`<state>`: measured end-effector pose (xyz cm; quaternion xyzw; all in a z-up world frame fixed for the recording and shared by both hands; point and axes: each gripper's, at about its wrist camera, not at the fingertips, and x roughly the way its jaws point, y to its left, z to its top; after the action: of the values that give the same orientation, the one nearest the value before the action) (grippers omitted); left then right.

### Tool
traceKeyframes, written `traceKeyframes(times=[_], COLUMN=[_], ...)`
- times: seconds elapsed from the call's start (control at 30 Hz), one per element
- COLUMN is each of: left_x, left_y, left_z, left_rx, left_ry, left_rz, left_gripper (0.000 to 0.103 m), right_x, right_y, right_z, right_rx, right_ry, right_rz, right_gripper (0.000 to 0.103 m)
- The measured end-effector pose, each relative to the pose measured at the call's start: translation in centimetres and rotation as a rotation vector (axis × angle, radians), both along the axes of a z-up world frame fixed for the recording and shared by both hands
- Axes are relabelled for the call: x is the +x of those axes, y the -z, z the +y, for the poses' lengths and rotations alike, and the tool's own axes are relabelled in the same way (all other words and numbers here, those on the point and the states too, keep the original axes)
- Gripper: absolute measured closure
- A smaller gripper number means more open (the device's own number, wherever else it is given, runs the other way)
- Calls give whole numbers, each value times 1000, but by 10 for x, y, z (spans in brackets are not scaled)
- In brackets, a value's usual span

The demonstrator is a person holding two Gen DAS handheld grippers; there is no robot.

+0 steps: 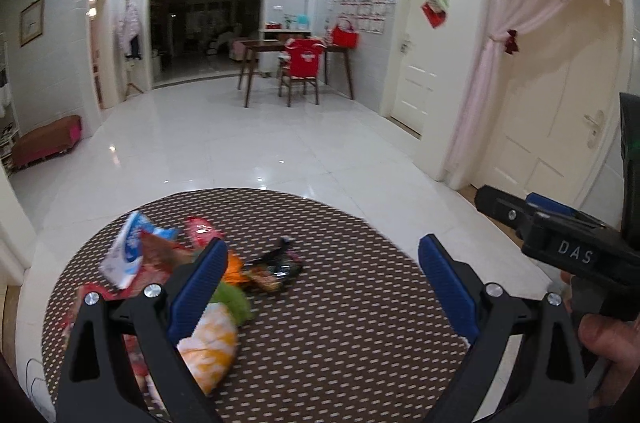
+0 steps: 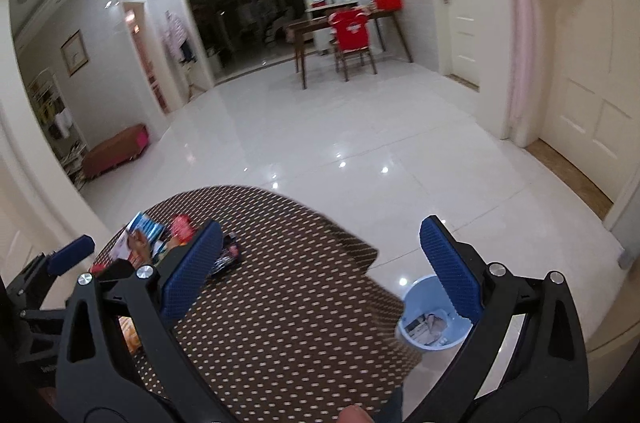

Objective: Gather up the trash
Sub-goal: 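Grasp a red paper bag with the left tool while the right tool grasps a black snack wrapper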

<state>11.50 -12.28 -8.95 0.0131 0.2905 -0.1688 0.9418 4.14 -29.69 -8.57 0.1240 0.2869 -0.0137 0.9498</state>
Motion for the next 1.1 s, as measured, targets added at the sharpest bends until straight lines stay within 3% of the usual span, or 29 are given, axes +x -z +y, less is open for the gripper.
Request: traceKeyframes(times=[0.47, 0.8, 1.0, 1.07, 1.1], left_x=[-4, 20, 44, 49, 51], left_y=[28, 84, 115, 123, 125], left_z=[117, 213, 233, 231, 230], left_rx=[42, 127, 150, 163, 162], left_ry=[-206, -403, -362, -320, -305], left_rz=[5, 114, 199, 228, 232], left_gripper=[9, 9, 12, 31, 31], right_x=[27, 40, 53, 59, 61], right_y=[20, 45, 56, 61, 64], right_z=[83, 102, 109, 112, 114], right_rx=[-30, -40, -56, -64, -67], right_ry=[-142, -177, -192, -198, -201], right_rz=[67, 140, 175, 189, 195], right_gripper=[6, 6, 6, 6, 6])
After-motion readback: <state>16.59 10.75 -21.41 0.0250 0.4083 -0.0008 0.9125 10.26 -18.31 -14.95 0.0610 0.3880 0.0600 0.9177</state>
